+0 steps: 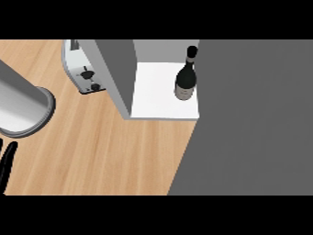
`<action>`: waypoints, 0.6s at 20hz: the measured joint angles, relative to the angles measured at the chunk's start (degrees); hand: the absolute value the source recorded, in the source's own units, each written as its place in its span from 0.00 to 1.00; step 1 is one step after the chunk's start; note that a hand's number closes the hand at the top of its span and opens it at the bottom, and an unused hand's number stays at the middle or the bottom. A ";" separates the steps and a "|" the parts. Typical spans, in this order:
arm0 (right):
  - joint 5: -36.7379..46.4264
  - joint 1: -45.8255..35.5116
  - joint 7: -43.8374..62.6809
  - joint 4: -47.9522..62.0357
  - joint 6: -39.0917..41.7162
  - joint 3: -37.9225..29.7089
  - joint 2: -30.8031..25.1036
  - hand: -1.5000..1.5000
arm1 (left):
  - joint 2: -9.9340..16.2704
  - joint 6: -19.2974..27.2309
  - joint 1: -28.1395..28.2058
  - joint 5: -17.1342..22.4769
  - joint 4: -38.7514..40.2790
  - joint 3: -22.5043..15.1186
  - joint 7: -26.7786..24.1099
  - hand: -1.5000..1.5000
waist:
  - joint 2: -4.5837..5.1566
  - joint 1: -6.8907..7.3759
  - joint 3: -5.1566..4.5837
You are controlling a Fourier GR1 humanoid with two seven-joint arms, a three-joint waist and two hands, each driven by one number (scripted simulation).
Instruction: Pick up the wine, place it into the cabinet and close the cabinet
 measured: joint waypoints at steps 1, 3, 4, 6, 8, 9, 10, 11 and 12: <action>1.70 -0.75 0.83 -0.37 -0.98 1.91 0.80 1.00 | 0.50 -1.25 1.51 0.31 -0.33 1.04 -0.30 0.00 | -0.01 -0.01 0.00; 5.42 -3.76 2.38 -0.70 -4.01 5.44 1.81 1.00 | 1.55 -4.03 4.02 1.92 -0.67 4.05 -0.74 0.00 | -0.04 0.13 -0.01; 7.63 -5.11 1.95 0.14 -5.45 7.22 2.17 1.00 | 1.93 -5.43 5.44 2.75 -0.63 5.70 -1.19 0.00 | -0.07 0.27 -0.02; 11.28 -7.83 1.66 1.69 -8.61 10.68 2.66 1.00 | 2.80 -8.41 7.09 4.57 -0.01 9.27 -1.27 0.00 | -0.05 0.24 -0.01; 13.99 -11.96 2.91 2.78 -12.21 13.33 2.94 1.00 | 3.23 -11.07 8.89 5.77 0.21 11.93 -1.44 0.00 | -0.03 0.29 -0.02; 15.48 -13.92 3.21 3.71 -13.91 14.61 3.05 1.00 | 3.30 -12.55 9.79 5.90 0.71 12.96 -1.78 0.00 | -0.03 0.31 -0.01; 16.18 -16.61 3.35 5.27 -15.57 15.00 3.14 1.00 | 3.64 -14.12 10.60 6.62 1.02 14.42 -1.92 0.00 | -0.01 0.52 -0.02; 17.15 -18.72 4.18 6.05 -17.36 16.03 3.21 1.00 | 3.88 -15.40 11.67 7.20 0.76 15.83 -1.86 0.00 | -0.01 0.56 -0.02; 17.87 -21.24 4.70 7.39 -19.47 16.78 3.26 1.00 | 4.21 -16.63 12.60 7.72 0.64 17.14 -1.72 0.00 | -0.01 0.67 -0.02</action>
